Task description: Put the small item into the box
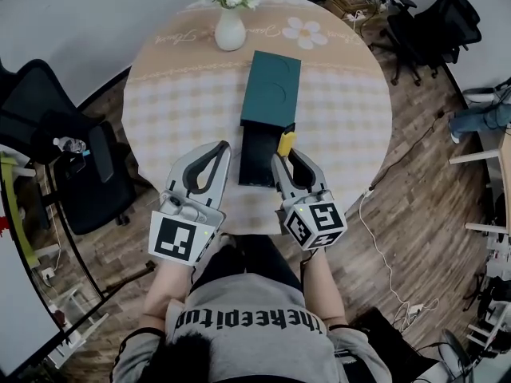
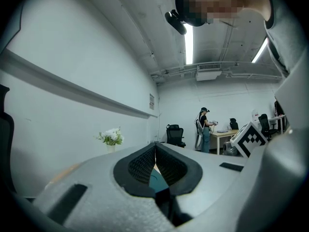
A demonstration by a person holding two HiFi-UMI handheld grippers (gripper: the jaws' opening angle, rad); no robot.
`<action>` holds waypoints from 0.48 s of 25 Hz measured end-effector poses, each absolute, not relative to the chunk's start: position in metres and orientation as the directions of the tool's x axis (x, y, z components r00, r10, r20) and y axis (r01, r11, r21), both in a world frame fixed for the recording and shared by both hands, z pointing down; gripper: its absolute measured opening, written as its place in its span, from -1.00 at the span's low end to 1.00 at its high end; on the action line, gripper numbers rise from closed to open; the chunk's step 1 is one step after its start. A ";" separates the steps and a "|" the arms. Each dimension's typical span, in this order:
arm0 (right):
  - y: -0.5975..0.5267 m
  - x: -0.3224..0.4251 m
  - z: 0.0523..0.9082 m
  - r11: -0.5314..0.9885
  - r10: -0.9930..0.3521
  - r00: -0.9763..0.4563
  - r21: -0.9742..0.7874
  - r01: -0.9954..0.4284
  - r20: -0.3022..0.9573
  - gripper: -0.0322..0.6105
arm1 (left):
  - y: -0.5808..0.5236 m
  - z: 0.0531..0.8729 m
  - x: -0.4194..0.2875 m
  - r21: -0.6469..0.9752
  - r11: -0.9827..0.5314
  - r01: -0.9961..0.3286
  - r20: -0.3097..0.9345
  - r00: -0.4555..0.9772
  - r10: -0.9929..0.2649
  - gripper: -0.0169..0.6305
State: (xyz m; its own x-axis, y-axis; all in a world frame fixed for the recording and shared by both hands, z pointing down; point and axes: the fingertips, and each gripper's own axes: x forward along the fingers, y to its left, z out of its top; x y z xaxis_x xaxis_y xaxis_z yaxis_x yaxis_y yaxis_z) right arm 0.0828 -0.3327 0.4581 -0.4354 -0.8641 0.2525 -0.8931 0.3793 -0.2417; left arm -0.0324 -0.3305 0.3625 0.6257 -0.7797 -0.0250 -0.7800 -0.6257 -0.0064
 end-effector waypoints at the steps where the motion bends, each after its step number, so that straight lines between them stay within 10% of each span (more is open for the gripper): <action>1: -0.335 0.083 0.464 0.378 -0.859 -0.437 -0.247 -0.892 0.265 -0.53 | -0.332 0.366 -0.032 -0.008 -0.625 -0.780 -0.019 0.625 -0.780 -0.90; 12: -0.350 0.082 0.527 0.350 -0.797 -0.440 -0.278 -0.895 0.413 -0.53 | -0.347 0.390 -0.028 0.064 -0.608 -0.791 0.049 0.611 -0.790 -0.90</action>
